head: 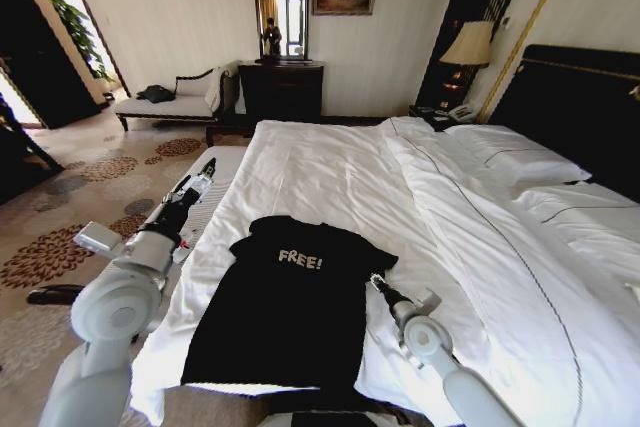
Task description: Fold the clothes on the bed.
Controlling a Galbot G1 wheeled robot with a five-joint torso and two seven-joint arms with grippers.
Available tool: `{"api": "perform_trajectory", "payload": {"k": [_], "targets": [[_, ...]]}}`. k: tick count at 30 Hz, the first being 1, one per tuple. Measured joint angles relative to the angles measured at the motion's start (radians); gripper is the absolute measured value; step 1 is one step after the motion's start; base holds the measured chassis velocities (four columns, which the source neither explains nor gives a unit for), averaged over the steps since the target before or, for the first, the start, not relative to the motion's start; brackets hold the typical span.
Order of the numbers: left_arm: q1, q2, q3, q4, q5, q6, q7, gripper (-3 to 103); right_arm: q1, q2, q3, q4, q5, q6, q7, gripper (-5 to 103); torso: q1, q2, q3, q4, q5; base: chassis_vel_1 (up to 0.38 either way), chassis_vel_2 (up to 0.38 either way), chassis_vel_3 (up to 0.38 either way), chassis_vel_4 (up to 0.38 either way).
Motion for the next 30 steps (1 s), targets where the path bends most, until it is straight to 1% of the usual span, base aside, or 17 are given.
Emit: {"api": "perform_trajectory", "payload": {"k": [4, 6, 9, 10, 17, 20, 23, 24, 26, 27, 28, 29, 30], "targets": [[0.008, -0.003, 0.001, -0.002, 0.009, 0.0, -0.001, 100, -0.012, -0.002, 0.006, 0.001, -0.01, 0.003, 0.005, 21, 0.0, 0.0, 0.0, 0.0, 0.0, 0.0, 0.0, 0.0, 0.0], [0.009, -0.003, 0.001, -0.002, 0.01, 0.0, -0.002, 100, -0.014, -0.002, 0.007, 0.002, -0.012, 0.003, 0.006, 21, 0.0, 0.0, 0.0, 0.0, 0.0, 0.0, 0.0, 0.0, 0.0], [0.011, -0.003, 0.0, -0.003, 0.013, 0.0, -0.002, 100, -0.032, -0.005, 0.012, 0.02, -0.021, 0.005, 0.018, 5, 0.0, 0.0, 0.0, 0.0001, 0.0001, 0.0, 0.0, 0.0, 0.0], [0.012, -0.003, 0.0, -0.003, 0.014, 0.001, -0.003, 100, -0.043, -0.005, 0.014, 0.034, -0.022, 0.005, 0.023, 2, 0.0, 0.0, 0.0, 0.0001, 0.0, 0.0, 0.0, 0.0, 0.0], [0.019, -0.009, 0.001, -0.003, 0.027, 0.002, -0.003, 100, -0.072, 0.002, 0.015, 0.076, -0.028, 0.004, 0.041, 0, 0.0, 0.0, 0.0, 0.0, 0.0, 0.0, 0.0, 0.0, 0.0], [0.027, -0.013, 0.004, 0.008, 0.045, 0.002, -0.003, 100, -0.081, 0.016, 0.014, 0.085, -0.033, -0.002, 0.055, 0, 0.0, 0.0, 0.0, 0.0, 0.0, 0.0, 0.0, 0.0, 0.0], [0.032, -0.014, 0.004, 0.018, 0.055, 0.003, -0.003, 100, -0.088, 0.021, 0.013, 0.091, -0.041, -0.007, 0.057, 0, 0.0, 0.0, 0.0, 0.0, 0.0001, 0.0, 0.0, 0.0, 0.0], [0.037, -0.014, 0.005, 0.032, 0.069, 0.003, -0.003, 100, -0.096, 0.025, 0.012, 0.102, -0.056, -0.011, 0.05, -3, 0.0, 0.0, 0.0, -0.0001, 0.0, 0.0, 0.0, 0.0, 0.0], [0.04, -0.015, 0.006, 0.042, 0.079, 0.004, -0.005, 100, -0.099, 0.027, 0.011, 0.108, -0.068, -0.012, 0.042, -3, 0.0, 0.0, 0.0, -0.0001, 0.0001, 0.0, 0.0, 0.0, 0.0], [0.043, -0.016, 0.009, 0.051, 0.088, 0.008, -0.008, 100, -0.101, 0.03, 0.011, 0.113, -0.089, -0.011, 0.032, 2, 0.0, 0.0, 0.0, 0.0, 0.0, 0.0, 0.0, 0.0, 0.0], [0.046, -0.02, 0.015, 0.068, 0.099, 0.016, -0.014, 100, -0.101, 0.033, 0.014, 0.115, -0.134, -0.002, 0.015, 8, 0.0, 0.0, 0.0, 0.0, 0.0, 0.0, 0.0, 0.0, 0.0], [0.046, -0.02, 0.015, 0.068, 0.099, 0.016, -0.014, 100, -0.101, 0.033, 0.014, 0.115, -0.134, -0.002, 0.015, 8, 0.0, 0.0, 0.0, 0.0, 0.0, 0.0, 0.0, 0.0, 0.0], [0.046, -0.023, 0.019, 0.079, 0.105, 0.019, -0.015, 100, -0.101, 0.034, 0.02, 0.115, -0.166, 0.007, 0.005, 13, 0.0, 0.0, 0.0, 0.0002, 0.0, 0.0, 0.0, 0.0, 0.0]]}}
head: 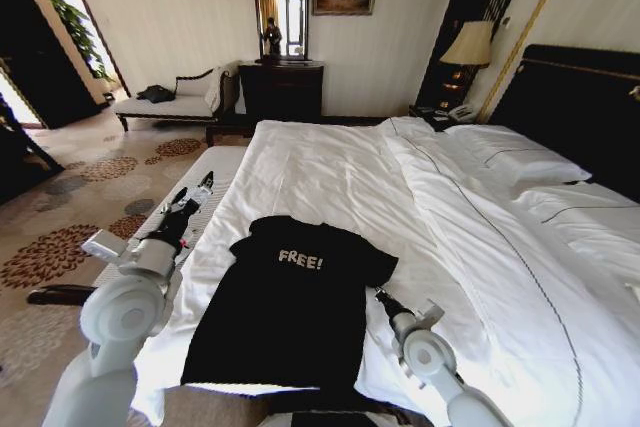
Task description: Fold the clothes on the bed.
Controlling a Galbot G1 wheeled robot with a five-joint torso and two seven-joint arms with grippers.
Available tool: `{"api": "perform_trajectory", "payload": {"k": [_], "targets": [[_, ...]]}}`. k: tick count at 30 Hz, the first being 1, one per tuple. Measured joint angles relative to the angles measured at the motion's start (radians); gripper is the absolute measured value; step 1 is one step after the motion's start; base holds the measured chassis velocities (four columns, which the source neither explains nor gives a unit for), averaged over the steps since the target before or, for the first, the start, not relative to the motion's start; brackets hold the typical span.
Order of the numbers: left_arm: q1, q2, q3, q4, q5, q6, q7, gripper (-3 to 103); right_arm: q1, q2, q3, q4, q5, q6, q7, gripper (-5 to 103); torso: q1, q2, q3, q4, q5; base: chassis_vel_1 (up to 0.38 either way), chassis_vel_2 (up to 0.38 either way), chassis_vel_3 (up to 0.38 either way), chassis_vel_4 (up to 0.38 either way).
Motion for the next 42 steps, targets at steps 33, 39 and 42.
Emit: {"api": "perform_trajectory", "payload": {"k": [33, 39, 42], "targets": [[-0.121, -0.089, 0.078, 0.623, -0.055, 0.015, 0.008, 100, 0.044, 0.168, 0.184, 0.104, 0.033, 0.033, 0.078, 100, 0.0, 0.0, 0.0, 0.0009, 0.0005, 0.0, 0.0, 0.0, 0.0], [-0.183, -0.151, 0.116, 0.726, -0.044, -0.004, 0.049, 87, 0.045, 0.167, 0.177, 0.09, 0.04, 0.033, 0.065, 100, 0.0, 0.0, 0.0, -0.0007, 0.0001, 0.0, 0.0, 0.0, 0.0], [-0.194, -0.169, 0.133, 0.749, -0.022, -0.008, 0.068, 76, 0.044, 0.16, 0.182, 0.083, 0.049, 0.033, 0.063, 100, 0.0, 0.0, 0.0, 0.0001, 0.0002, 0.0, 0.0, 0.0, 0.0]]}}
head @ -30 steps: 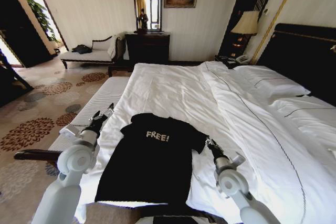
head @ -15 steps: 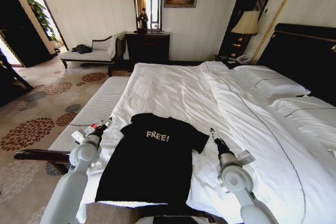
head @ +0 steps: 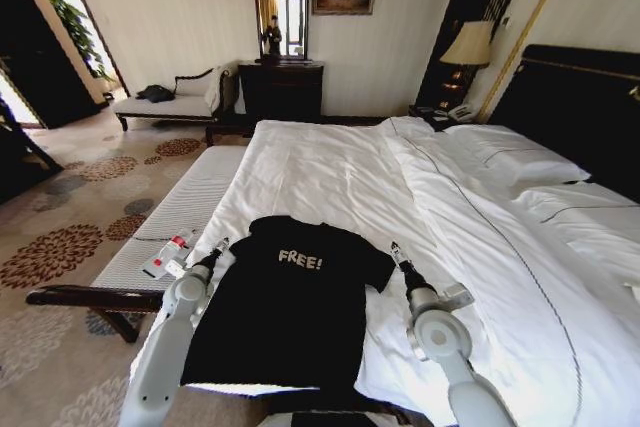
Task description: Fold the clothes on the bed.
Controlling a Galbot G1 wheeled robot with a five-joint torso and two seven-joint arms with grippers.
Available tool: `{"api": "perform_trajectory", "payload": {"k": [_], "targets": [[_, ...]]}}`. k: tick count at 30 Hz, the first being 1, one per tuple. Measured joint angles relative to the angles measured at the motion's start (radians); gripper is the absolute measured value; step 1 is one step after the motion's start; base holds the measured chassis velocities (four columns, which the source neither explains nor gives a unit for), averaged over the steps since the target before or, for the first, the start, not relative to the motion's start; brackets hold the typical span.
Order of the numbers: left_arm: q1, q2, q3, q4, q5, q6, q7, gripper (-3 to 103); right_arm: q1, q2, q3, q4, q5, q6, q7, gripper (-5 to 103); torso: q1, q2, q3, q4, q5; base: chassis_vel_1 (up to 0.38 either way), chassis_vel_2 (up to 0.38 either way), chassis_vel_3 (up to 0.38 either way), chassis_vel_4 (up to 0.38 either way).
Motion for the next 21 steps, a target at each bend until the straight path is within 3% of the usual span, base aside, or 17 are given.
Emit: {"api": "perform_trajectory", "payload": {"k": [4, 7, 10, 12, 16, 18, 19, 21], "targets": [[-0.002, -0.015, 0.014, 0.009, 0.014, -0.005, 0.015, 59, -0.002, 0.002, 0.003, -0.01, 0.003, 0.002, 0.0, 100, 0.0, 0.0, 0.0, -0.0003, -0.0001, 0.0, 0.0, 0.0, 0.0], [-0.004, -0.02, 0.018, 0.011, 0.017, -0.007, 0.017, 54, -0.004, 0.005, 0.002, -0.014, 0.002, 0.002, 0.0, 100, 0.0, 0.0, 0.0, -0.0001, -0.0001, 0.0, 0.0, 0.0, 0.0], [-0.014, -0.032, 0.028, 0.019, 0.025, -0.011, 0.018, 38, -0.013, 0.017, -0.006, -0.022, -0.01, 0.006, 0.0, 100, 0.0, 0.0, 0.0, -0.0005, -0.0002, 0.0, 0.0, 0.0, 0.0], [-0.015, -0.033, 0.029, 0.021, 0.028, -0.012, 0.018, 38, -0.016, 0.02, -0.007, -0.024, -0.014, 0.008, 0.0, 100, 0.0, 0.0, 0.0, -0.0005, -0.0002, 0.0, 0.0, 0.0, 0.0], [-0.018, -0.029, 0.025, 0.031, 0.033, -0.022, 0.018, 15, -0.024, 0.027, -0.014, -0.028, -0.021, 0.013, 0.0, 100, 0.0, 0.0, 0.0, -0.0004, -0.0003, 0.0, 0.0, 0.0, 0.0], [-0.019, -0.028, 0.023, 0.031, 0.032, -0.023, 0.018, 15, -0.025, 0.027, -0.014, -0.03, -0.021, 0.014, 0.0, 100, 0.0, 0.0, 0.0, -0.0003, -0.0003, 0.0, 0.0, 0.0, 0.0], [-0.02, -0.022, 0.019, 0.03, 0.029, -0.025, 0.018, 5, -0.025, 0.026, -0.014, -0.032, -0.022, 0.016, 0.0, 100, 0.0, 0.0, 0.0, -0.0002, -0.0002, 0.0, 0.0, 0.0, 0.0], [-0.024, -0.012, 0.013, 0.024, 0.023, -0.026, 0.019, 2, -0.027, 0.026, -0.014, -0.036, -0.022, 0.019, 0.0, 100, 0.0, 0.0, 0.0, -0.0002, -0.0003, 0.0, 0.0, 0.0, 0.0]]}}
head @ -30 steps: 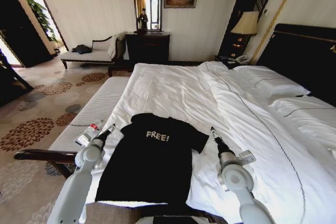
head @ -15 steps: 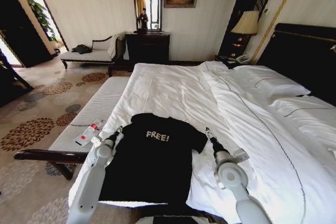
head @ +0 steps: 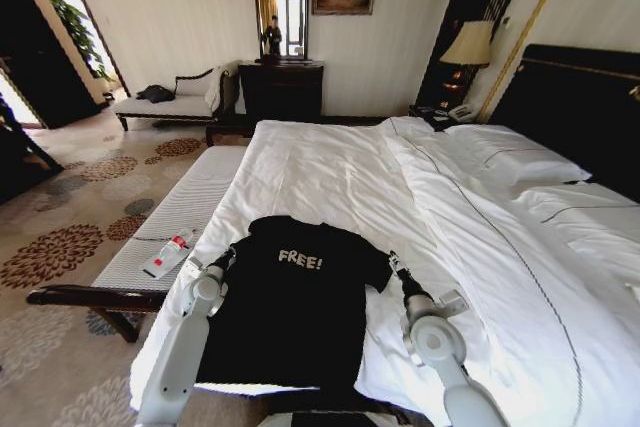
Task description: Fold the clothes on the bed.
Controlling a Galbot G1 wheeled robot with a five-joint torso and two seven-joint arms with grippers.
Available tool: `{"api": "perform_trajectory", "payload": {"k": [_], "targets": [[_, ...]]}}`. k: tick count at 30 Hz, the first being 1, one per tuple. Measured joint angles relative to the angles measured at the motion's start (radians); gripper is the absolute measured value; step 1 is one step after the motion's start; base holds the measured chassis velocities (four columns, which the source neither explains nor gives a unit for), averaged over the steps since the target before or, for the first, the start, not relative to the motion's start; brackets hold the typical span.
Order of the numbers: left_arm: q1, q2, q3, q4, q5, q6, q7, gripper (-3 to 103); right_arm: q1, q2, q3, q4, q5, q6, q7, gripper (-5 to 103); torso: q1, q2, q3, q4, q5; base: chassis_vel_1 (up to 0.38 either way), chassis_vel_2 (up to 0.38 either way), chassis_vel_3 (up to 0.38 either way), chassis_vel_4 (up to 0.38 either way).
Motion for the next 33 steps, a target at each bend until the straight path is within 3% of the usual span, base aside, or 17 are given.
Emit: {"api": "perform_trajectory", "payload": {"k": [11, 29, 31, 33], "targets": [[-0.067, 0.085, -0.028, 0.03, -0.006, -0.006, 0.005, 0, -0.001, -0.001, -0.004, -0.003, -0.001, 0.004, 0.001, 100, 0.0, 0.0, 0.0, -0.0001, 0.0001, 0.0, 0.0, 0.0, 0.0], [-0.179, 0.106, -0.023, 0.161, 0.037, -0.015, 0.015, 0, 0.0, -0.013, 0.0, -0.008, 0.001, 0.008, 0.003, 100, 0.0, 0.0, 0.0, -0.0008, 0.0003, 0.0, 0.0, 0.0, 0.0], [-0.175, 0.12, -0.016, 0.156, 0.037, -0.008, 0.001, 1, 0.002, -0.014, 0.002, -0.013, 0.0, 0.008, 0.003, 100, 0.0, 0.0, 0.0, -0.0003, 0.0001, 0.0, 0.0, 0.0, 0.0], [-0.156, 0.129, -0.021, 0.142, 0.037, -0.005, -0.005, 12, 0.008, -0.015, 0.003, -0.023, 0.001, 0.008, 0.002, 100, 0.0, 0.0, 0.0, 0.0001, 0.0003, 0.0, 0.0, 0.0, 0.0]]}}
